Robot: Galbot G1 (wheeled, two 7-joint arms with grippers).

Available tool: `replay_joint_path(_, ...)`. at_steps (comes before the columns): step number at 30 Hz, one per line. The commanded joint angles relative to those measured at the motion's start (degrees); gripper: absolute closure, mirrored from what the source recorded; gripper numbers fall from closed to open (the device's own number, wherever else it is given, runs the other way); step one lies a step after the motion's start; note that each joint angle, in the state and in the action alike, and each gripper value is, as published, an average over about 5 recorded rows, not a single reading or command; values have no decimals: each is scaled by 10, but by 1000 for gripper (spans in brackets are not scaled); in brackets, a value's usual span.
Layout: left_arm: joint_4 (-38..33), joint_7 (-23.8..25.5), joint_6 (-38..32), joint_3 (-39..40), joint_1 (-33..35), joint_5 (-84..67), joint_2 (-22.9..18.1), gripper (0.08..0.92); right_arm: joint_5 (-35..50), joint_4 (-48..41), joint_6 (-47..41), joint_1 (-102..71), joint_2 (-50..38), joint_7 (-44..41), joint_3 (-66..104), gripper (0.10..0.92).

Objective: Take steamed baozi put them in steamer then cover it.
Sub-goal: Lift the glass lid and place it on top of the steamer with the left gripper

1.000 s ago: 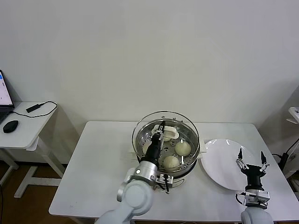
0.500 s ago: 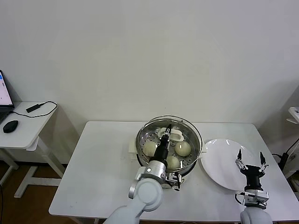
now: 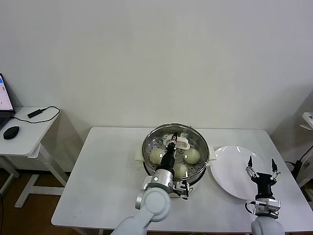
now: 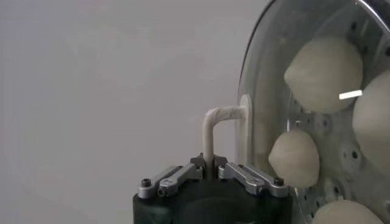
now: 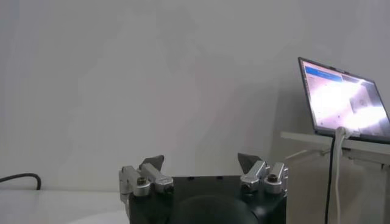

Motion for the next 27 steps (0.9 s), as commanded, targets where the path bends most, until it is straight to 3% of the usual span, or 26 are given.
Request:
replay_joint_path(1, -5, 3, 4, -6, 7, 7, -9, 810, -1, -2, 0, 1, 1, 0, 0, 203)
replay_joint_path(27, 8, 4, 4, -13, 9, 7, -16, 810, -3, 1, 1, 2, -2, 0, 2, 203)
